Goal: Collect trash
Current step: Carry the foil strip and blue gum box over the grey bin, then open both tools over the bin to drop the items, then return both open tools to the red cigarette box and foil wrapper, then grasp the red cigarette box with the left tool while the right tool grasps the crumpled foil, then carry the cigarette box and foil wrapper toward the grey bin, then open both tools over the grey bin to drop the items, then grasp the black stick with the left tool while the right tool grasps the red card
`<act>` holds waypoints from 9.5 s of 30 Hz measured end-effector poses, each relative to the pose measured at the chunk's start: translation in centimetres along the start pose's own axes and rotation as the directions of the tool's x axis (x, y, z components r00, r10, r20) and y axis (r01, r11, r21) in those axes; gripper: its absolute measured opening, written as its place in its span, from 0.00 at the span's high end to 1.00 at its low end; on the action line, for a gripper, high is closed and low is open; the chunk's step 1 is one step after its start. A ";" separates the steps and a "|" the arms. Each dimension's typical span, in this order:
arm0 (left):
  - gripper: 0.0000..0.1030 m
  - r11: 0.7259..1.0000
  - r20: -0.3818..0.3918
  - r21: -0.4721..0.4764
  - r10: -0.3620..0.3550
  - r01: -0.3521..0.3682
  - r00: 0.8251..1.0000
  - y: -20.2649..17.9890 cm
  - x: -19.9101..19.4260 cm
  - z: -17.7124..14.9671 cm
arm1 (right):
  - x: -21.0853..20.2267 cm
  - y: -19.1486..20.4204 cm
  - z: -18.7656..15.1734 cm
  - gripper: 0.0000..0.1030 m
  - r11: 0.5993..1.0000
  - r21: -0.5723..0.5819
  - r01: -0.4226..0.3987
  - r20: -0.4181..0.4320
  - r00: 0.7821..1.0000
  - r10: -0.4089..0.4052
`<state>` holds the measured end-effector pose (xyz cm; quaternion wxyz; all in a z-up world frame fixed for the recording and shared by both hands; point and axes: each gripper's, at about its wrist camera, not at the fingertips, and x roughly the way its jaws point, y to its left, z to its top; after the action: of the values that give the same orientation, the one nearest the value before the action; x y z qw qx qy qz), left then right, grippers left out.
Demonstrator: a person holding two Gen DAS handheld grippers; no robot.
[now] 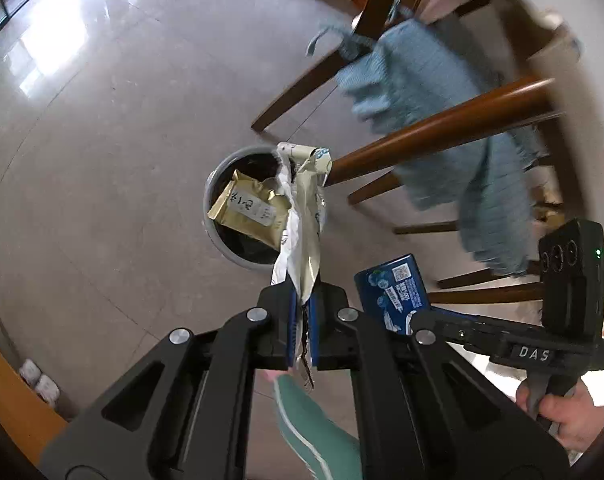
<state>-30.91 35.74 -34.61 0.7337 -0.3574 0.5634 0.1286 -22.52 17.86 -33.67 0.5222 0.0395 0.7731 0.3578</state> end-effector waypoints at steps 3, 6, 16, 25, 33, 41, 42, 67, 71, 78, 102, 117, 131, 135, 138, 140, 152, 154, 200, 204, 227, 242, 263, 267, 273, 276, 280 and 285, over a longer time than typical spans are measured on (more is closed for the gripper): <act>0.97 0.999 -0.035 0.035 0.013 -0.011 0.999 1.2 5.6 1.6 | 4.2 -3.6 2.8 0.80 0.999 0.047 0.018 0.039 0.999 -0.020; 0.97 0.998 -0.063 0.059 0.018 -0.014 0.998 2.4 10.9 3.2 | 7.3 -6.4 5.7 0.80 0.997 0.075 0.030 0.068 0.997 -0.035; 0.41 0.999 -0.142 0.029 0.042 -0.038 0.989 5.7 19.8 3.5 | 13.8 -11.5 12.0 0.48 0.989 0.133 0.059 0.050 0.997 -0.066; 0.40 0.998 -0.034 -0.055 0.010 -0.012 0.999 6.6 8.2 2.8 | 9.5 -6.2 8.7 0.45 0.997 0.077 0.005 -0.005 1.000 -0.004; 0.37 0.993 0.074 -0.102 0.073 -0.065 0.995 4.1 -6.9 1.2 | 1.3 2.9 1.4 0.44 0.993 -0.047 -0.106 -0.107 0.989 0.101; 0.30 0.997 0.148 -0.055 0.066 -0.059 0.987 -2.3 -17.7 -0.6 | -13.6 10.8 -2.7 0.38 0.964 -0.180 -0.195 0.001 0.980 0.199; 0.28 0.998 0.156 -0.031 0.052 -0.048 0.986 -3.6 -18.8 -0.7 | -15.5 11.2 -2.8 0.38 0.960 -0.198 -0.197 0.033 0.978 0.207; 0.07 0.881 0.088 0.464 -0.145 0.088 0.986 -37.4 -12.5 15.9 | -43.4 -9.6 11.2 0.13 0.985 0.106 -0.135 0.547 0.836 0.055; 0.07 0.927 0.032 0.356 -0.140 0.120 0.990 -39.1 -8.7 19.5 | -43.0 -12.8 15.3 0.13 0.975 0.167 -0.145 0.488 0.872 0.046; 0.07 0.952 0.010 0.298 -0.077 0.071 0.997 -40.7 -4.5 22.6 | -41.5 -15.7 19.5 0.13 0.961 0.202 -0.191 0.418 0.904 0.092; 0.52 0.933 0.050 0.359 0.026 -0.043 0.998 -43.0 -1.4 23.7 | -39.7 -18.3 22.5 0.97 0.912 0.191 -0.364 0.369 0.887 0.277; 0.52 0.949 0.130 0.314 -0.080 0.035 0.988 -39.9 -9.0 22.7 | -44.1 -15.4 20.5 0.98 0.903 0.085 -0.421 0.430 0.833 0.348; 0.52 0.988 0.273 0.150 -0.066 0.026 0.960 -24.6 -19.7 13.9 | -37.1 -2.3 14.2 0.98 0.914 -0.049 -0.402 0.310 0.864 0.397; 0.52 0.994 0.259 0.109 -0.037 0.009 0.965 -18.1 -20.9 9.9 | -32.6 1.8 10.3 0.98 0.918 -0.053 -0.393 0.278 0.877 0.391; 0.52 0.998 0.230 0.069 -0.012 -0.005 0.973 -13.3 -20.9 7.2 | -28.6 4.1 7.3 0.98 0.924 -0.039 -0.381 0.263 0.888 0.377; 0.52 0.999 0.210 0.044 -0.006 -0.004 0.978 -11.1 -20.7 5.9 | -25.8 5.4 5.2 0.98 0.927 -0.022 -0.374 0.258 0.894 0.367; 0.52 0.999 0.044 -0.030 0.025 -0.024 0.999 -0.9 -11.3 1.2 | -9.5 3.7 -3.2 0.98 0.957 0.167 -0.237 0.199 0.959 0.203; 0.52 0.999 0.008 -0.028 0.017 -0.017 1.000 0.5 -7.5 1.4 | -5.5 1.3 -3.0 0.98 0.947 0.233 -0.221 0.200 0.964 0.175; 0.16 0.977 0.128 0.116 -0.194 0.180 0.973 -15.9 -20.1 5.1 | -28.5 0.9 -5.4 0.45 0.897 0.123 -0.425 0.419 0.841 0.342; 0.16 0.938 0.109 0.257 -0.267 0.233 0.958 -24.3 -19.7 6.6 | -35.1 -1.9 -5.3 0.43 0.912 0.114 -0.395 0.560 0.784 0.269; 0.12 0.802 -0.092 0.546 -0.232 0.244 0.968 -59.0 -6.0 10.0 | -55.5 -31.3 0.2 0.37 0.890 0.329 -0.315 0.764 0.643 -0.055; 0.12 0.925 -0.074 0.352 -0.123 0.142 0.990 -59.5 -0.7 9.4 | -54.0 -36.9 5.6 0.37 0.925 0.302 -0.229 0.663 0.748 -0.032; 0.25 0.959 0.062 -0.170 0.239 -0.226 0.969 -56.3 3.4 8.8 | -52.1 -37.5 16.6 0.70 0.972 -0.094 -0.215 0.237 0.943 0.232; 0.40 0.944 0.068 -0.134 0.311 -0.301 0.948 -57.5 4.3 8.9 | -51.6 -37.0 17.3 0.89 0.963 -0.133 -0.235 0.179 0.950 0.257; 0.83 0.937 0.093 -0.087 0.346 -0.338 0.934 -57.8 4.1 8.4 | -51.6 -36.4 18.5 0.99 0.949 -0.137 -0.282 0.152 0.941 0.302; 0.89 0.951 0.096 -0.083 0.304 -0.297 0.948 -57.4 3.7 8.1 | -51.8 -36.1 19.0 0.99 0.941 -0.142 -0.308 0.150 0.933 0.328; 0.89 0.966 0.092 -0.060 0.256 -0.252 0.962 -57.5 3.1 7.5 | -52.2 -35.6 19.0 0.99 0.933 -0.145 -0.329 0.156 0.924 0.350; 0.89 0.976 0.127 -0.044 0.219 -0.215 0.967 -57.3 1.5 7.3 | -52.7 -35.1 18.6 0.99 0.922 -0.141 -0.362 0.175 0.907 0.383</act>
<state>8.84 -0.51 -13.43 0.7452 -0.2952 0.5477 0.2398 27.78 -21.55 -17.22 0.5202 0.1942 0.6753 0.4855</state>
